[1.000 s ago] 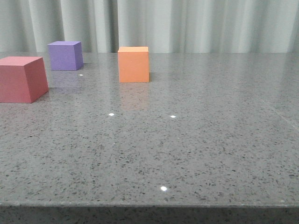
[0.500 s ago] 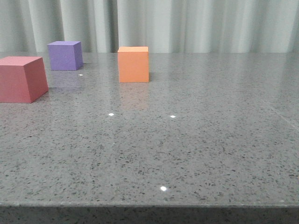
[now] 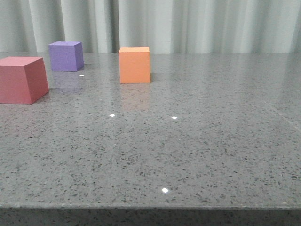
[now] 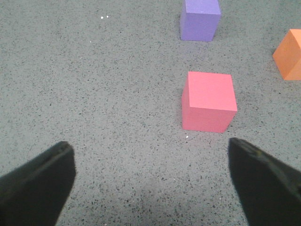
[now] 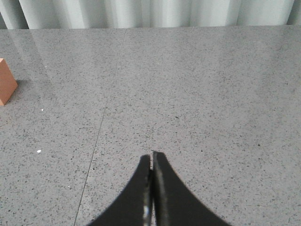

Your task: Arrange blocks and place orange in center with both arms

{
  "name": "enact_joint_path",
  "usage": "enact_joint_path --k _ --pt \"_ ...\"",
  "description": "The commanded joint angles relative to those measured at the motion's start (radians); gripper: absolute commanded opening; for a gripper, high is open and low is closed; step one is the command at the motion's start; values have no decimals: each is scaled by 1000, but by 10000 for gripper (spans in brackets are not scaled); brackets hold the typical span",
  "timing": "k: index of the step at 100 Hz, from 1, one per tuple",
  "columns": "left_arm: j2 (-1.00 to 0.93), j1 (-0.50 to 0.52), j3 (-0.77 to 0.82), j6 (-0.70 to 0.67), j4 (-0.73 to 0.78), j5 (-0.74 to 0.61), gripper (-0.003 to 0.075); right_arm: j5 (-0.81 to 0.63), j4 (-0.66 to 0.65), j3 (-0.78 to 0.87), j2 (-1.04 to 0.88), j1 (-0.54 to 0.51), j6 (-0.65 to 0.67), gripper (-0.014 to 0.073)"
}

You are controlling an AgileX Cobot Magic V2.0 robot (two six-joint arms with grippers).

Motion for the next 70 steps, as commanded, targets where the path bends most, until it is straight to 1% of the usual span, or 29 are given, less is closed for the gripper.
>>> enact_joint_path --k 1,8,20,30,40,49,70 --pt "5 0 -35 -3 -20 -70 683 -73 -17 -28 5 -8 -3 -67" --pt "5 0 -35 -3 -46 -78 659 -73 -17 -28 5 -8 -3 -67" --pt "27 0 -44 -3 -136 -106 659 -73 -17 -28 5 -8 -3 -67" --pt "88 0 -80 -3 -211 -107 659 -73 -17 -28 5 -8 -3 -67" --pt "158 -22 -134 -3 -240 -104 659 -73 -17 -28 5 -8 -3 -67" --pt "226 -77 -186 -3 -240 -132 658 -73 -17 -28 5 -8 -3 -67" --pt "406 -268 -314 -20 -238 -233 652 -73 -17 -28 5 -8 -3 -67"
